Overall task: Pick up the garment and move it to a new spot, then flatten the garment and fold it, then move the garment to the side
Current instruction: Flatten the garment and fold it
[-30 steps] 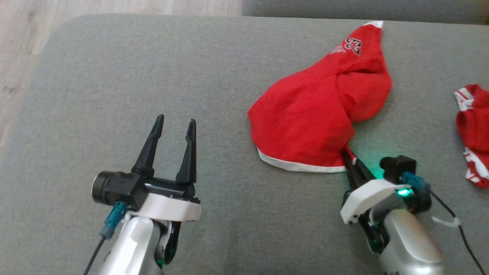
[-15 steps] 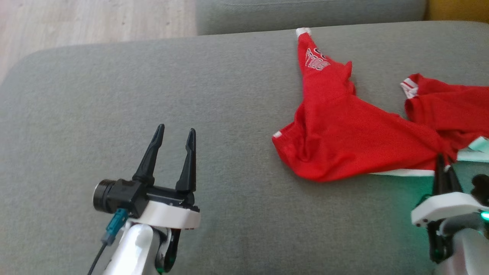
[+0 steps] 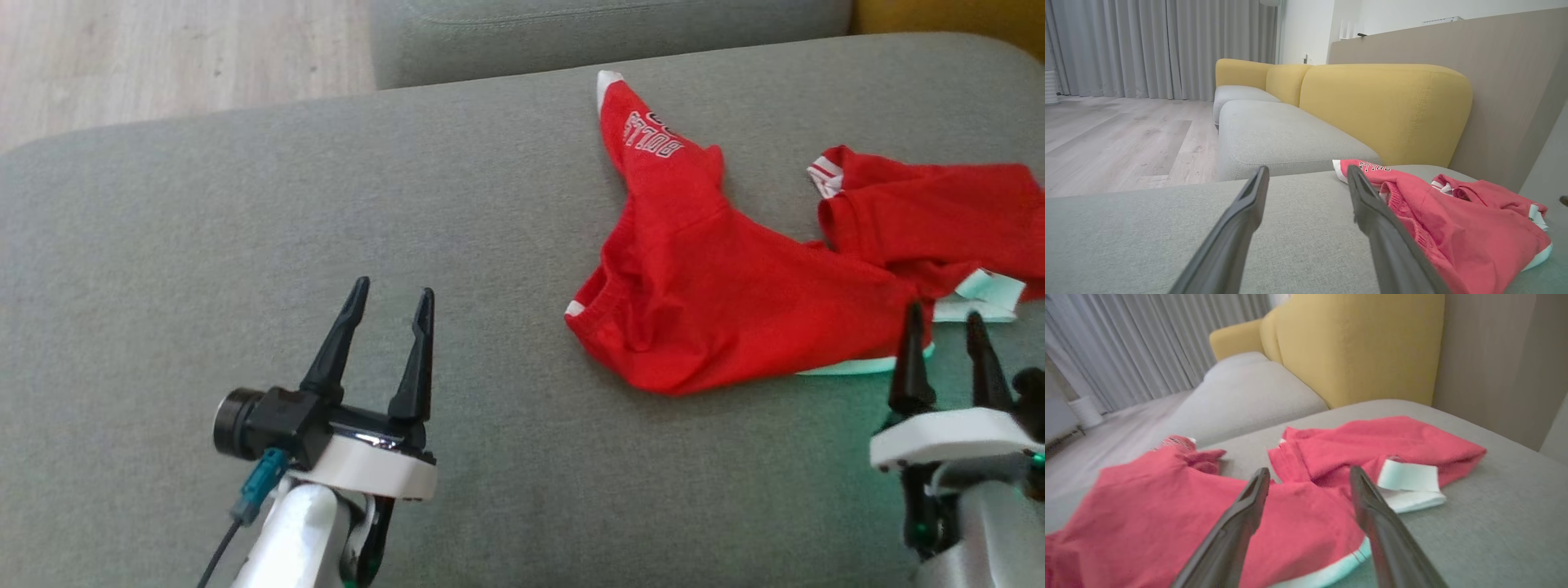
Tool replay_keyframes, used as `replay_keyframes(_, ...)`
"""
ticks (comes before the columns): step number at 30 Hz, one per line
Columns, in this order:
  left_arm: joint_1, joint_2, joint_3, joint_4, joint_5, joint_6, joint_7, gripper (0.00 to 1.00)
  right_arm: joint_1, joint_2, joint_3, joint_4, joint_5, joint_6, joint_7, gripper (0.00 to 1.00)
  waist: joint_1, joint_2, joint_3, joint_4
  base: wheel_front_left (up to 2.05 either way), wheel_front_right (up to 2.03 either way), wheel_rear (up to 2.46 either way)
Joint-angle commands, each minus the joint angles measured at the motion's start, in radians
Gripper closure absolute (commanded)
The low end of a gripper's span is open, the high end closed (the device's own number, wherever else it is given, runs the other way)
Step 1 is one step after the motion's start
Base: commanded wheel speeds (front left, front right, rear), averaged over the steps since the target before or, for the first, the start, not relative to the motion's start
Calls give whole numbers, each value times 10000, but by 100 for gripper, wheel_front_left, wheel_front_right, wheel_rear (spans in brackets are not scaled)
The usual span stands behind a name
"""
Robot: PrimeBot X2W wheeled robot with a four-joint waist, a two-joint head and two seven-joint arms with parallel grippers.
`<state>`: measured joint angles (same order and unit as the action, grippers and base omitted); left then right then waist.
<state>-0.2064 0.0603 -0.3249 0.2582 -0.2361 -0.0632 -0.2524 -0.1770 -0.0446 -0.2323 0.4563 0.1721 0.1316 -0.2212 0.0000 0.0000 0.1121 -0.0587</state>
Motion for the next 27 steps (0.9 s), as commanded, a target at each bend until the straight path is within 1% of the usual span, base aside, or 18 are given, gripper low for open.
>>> replay_keyframes(1,-342,15,236,-274,108,-39,-93,0,-19,-56,459,-498,194,-9,-181,0,0,0,-17,-98,0,0,0)
replay_keyframes(5,-394,59,41,-144,194,-184,-93,0,577,-56,1223,-1304,680,-9,-360,0,0,0,5,-399,0,0,0)
replay_keyframes(8,-504,154,-278,64,283,-338,-89,0,892,-56,1369,-1705,900,-9,-393,0,0,0,50,-652,0,0,0)
replay_keyframes(10,-669,233,-659,234,324,-469,38,0,969,-56,1386,-1921,957,-9,-399,0,0,0,99,-806,0,0,0)
replay_keyframes(13,-1055,413,-1509,527,283,-620,537,0,1004,-56,1431,-2169,995,-9,-402,0,0,0,215,-1023,0,0,0)
replay_keyframes(18,-2038,778,-2951,1022,-111,-668,1370,0,971,-56,1572,-2326,1072,-9,-404,0,0,0,486,-1427,0,0,0)
replay_keyframes(19,-2038,778,-2951,1022,-111,-668,1370,0,971,-56,1572,-2326,1072,-9,-404,0,0,0,486,-1427,0,0,0)
replay_keyframes(21,-2474,958,-3451,1269,-349,-670,1673,0,942,-56,1678,-2345,1126,-9,-404,0,0,0,596,-1605,0,0,0)
replay_keyframes(24,-3078,1161,-3823,1687,-564,-672,1926,0,889,-56,1849,-2362,1215,-9,-404,0,0,0,749,-1887,0,0,0)
replay_keyframes(27,-3569,1207,-3801,2215,-601,-645,2076,0,862,-56,1996,-2374,1287,-9,-405,0,0,0,865,-2171,0,0,0)
